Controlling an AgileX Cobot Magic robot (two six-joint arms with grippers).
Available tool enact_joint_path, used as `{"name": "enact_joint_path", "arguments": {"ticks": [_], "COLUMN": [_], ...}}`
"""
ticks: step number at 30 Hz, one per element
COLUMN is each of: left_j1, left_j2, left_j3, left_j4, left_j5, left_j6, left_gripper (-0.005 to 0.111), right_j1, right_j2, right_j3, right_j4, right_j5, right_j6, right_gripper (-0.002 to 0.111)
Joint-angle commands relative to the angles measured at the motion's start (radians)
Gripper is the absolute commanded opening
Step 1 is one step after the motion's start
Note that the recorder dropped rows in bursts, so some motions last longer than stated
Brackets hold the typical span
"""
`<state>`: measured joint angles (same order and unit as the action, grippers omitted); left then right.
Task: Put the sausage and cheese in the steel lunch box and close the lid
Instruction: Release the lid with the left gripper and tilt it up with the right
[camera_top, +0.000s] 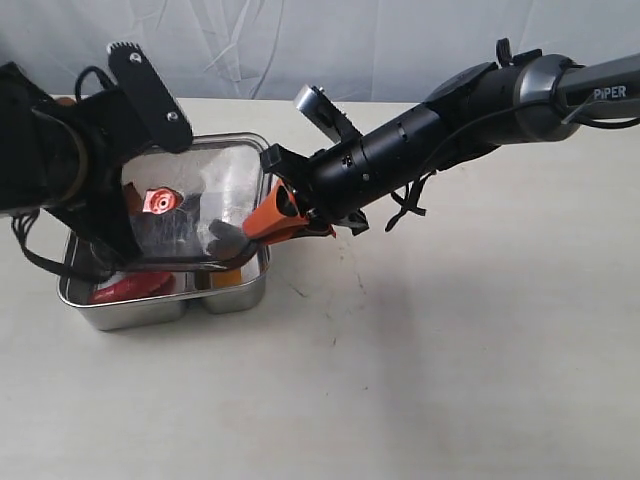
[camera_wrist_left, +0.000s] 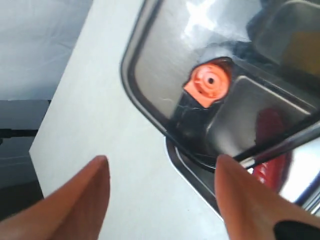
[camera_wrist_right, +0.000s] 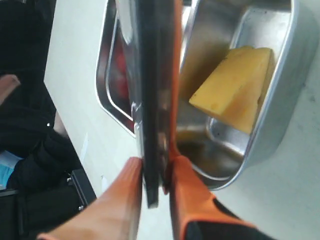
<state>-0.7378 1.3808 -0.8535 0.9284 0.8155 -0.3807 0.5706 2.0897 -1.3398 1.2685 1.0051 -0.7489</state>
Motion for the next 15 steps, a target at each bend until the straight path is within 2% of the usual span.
{"name": "enact_joint_path", "arguments": {"ticks": [1, 10, 15], "left_j1": [0.001, 0.001, 0.049], "left_j2": [-0.059, -0.098, -0.099], "left_j3": [-0.004, -0.004, -0.004], "left_j4": [0.027, 0.038, 0.027], "left_j5": [0.058, 0.124, 0.123], "left_j6": [-0.058, -0.058, -0.069], "left_gripper": [0.059, 0.059, 0.059], "right_j1": [0.0, 0.0, 0.0], "right_j2": [-0.003, -0.003, -0.003], "right_j3": [0.001, 0.001, 0.001], "right_j4": [-0.006, 0.021, -0.025], "right_j5": [0.049, 0.132, 0.149], "right_j6": [-0.02, -0.02, -0.02], "right_gripper": [-0.001, -0.001, -0.001]}}
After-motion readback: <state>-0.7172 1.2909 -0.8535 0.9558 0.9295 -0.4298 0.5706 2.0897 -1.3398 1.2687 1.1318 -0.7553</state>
